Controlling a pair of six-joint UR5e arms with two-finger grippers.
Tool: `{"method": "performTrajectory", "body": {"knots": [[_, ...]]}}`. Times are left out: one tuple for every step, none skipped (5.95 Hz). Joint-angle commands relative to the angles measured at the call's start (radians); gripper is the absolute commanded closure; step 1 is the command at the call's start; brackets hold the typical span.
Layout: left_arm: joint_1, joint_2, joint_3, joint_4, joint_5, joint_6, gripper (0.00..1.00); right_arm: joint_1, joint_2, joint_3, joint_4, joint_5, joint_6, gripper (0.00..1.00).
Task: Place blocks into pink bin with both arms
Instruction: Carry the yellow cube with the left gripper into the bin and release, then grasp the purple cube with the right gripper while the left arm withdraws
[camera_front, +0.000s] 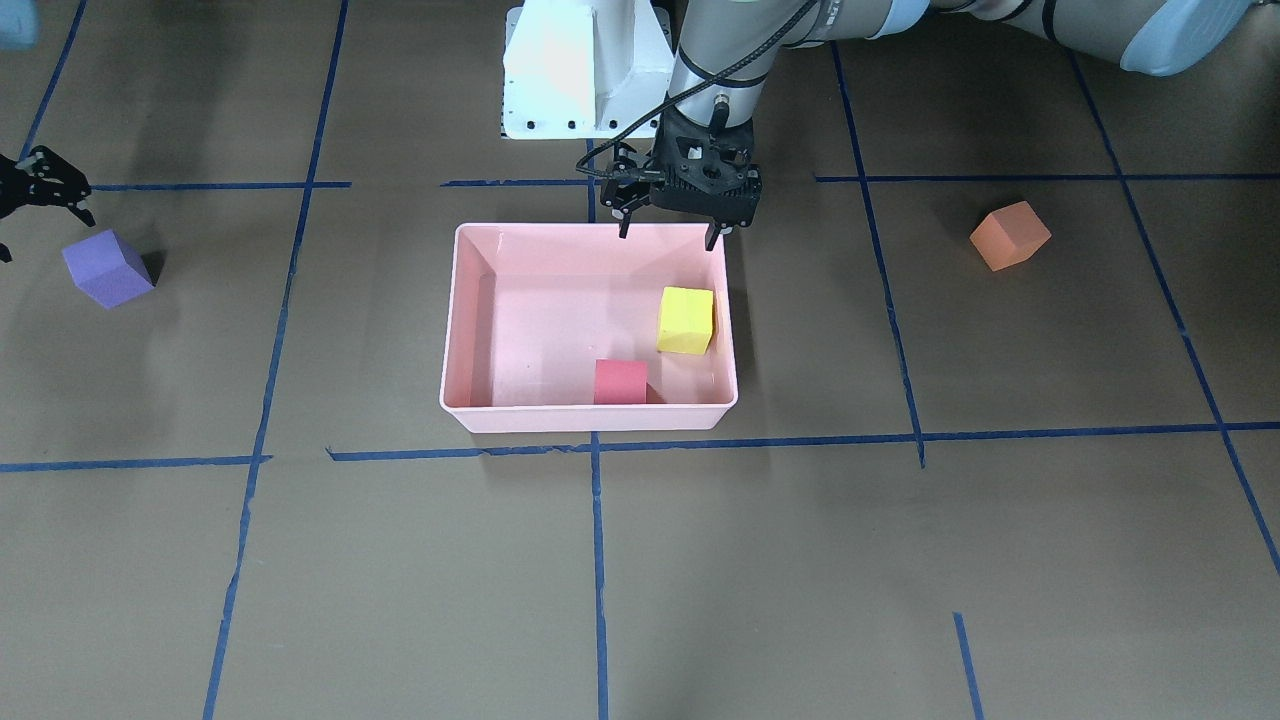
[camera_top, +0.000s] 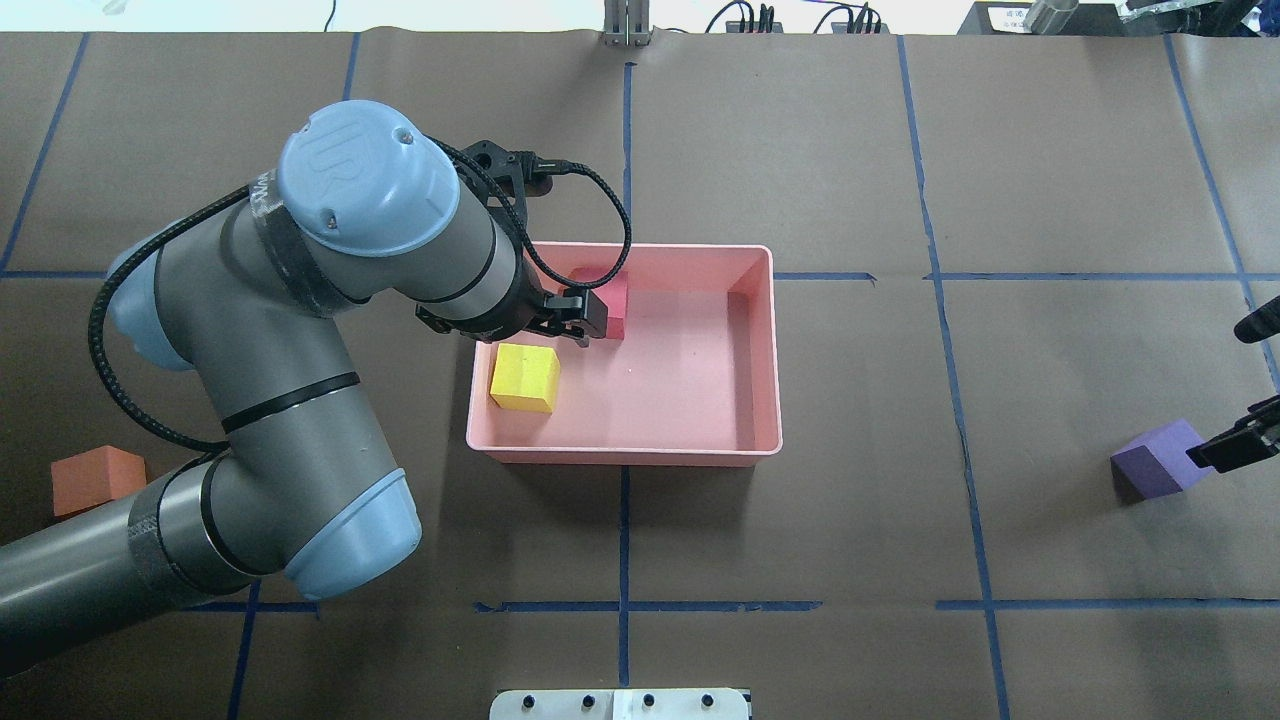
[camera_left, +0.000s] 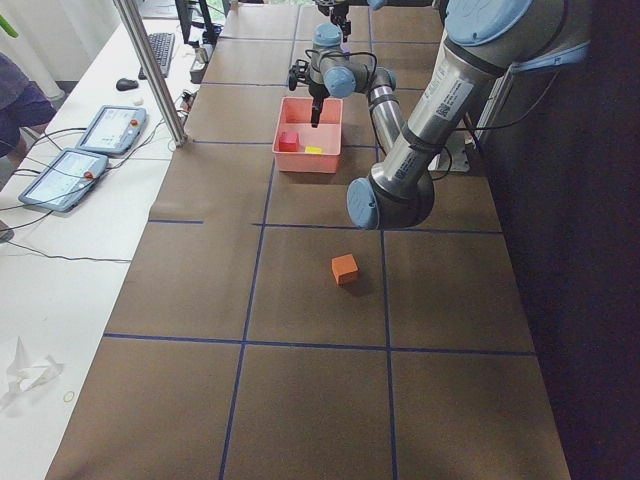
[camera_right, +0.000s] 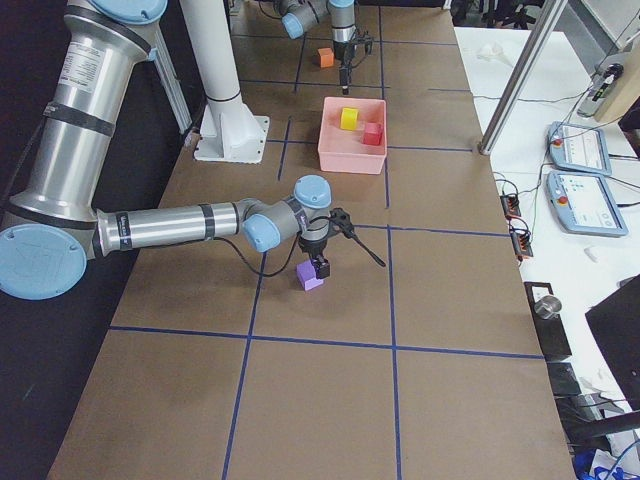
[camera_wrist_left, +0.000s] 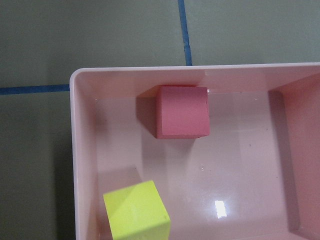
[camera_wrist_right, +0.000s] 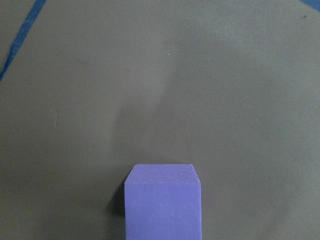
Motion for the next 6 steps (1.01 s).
{"method": "performTrajectory", "body": {"knots": [[0.001,0.0,-0.002,0.0,0.001,-0.001,0.0,-0.067,0.006,-0.054,0.012,-0.03,0.017,0.0],[0.001,0.0,-0.003,0.0,0.001,0.001,0.0,-0.096,0.015,-0.081,0.012,-0.032,0.017,0.0],[0.001,0.001,-0.005,0.0,0.001,0.001,0.0,-0.118,0.017,-0.092,0.012,-0.038,0.018,0.0],[0.001,0.007,-0.007,-0.001,0.001,0.002,0.0,-0.126,0.041,-0.115,0.012,-0.042,0.018,0.01],[0.001,0.009,-0.01,-0.001,-0.001,0.005,0.0,-0.127,0.052,-0.125,0.011,-0.042,0.018,0.35],[0.001,0.015,-0.011,-0.001,-0.007,0.016,0.0,-0.127,0.063,-0.125,0.011,-0.041,0.046,0.78]]}}
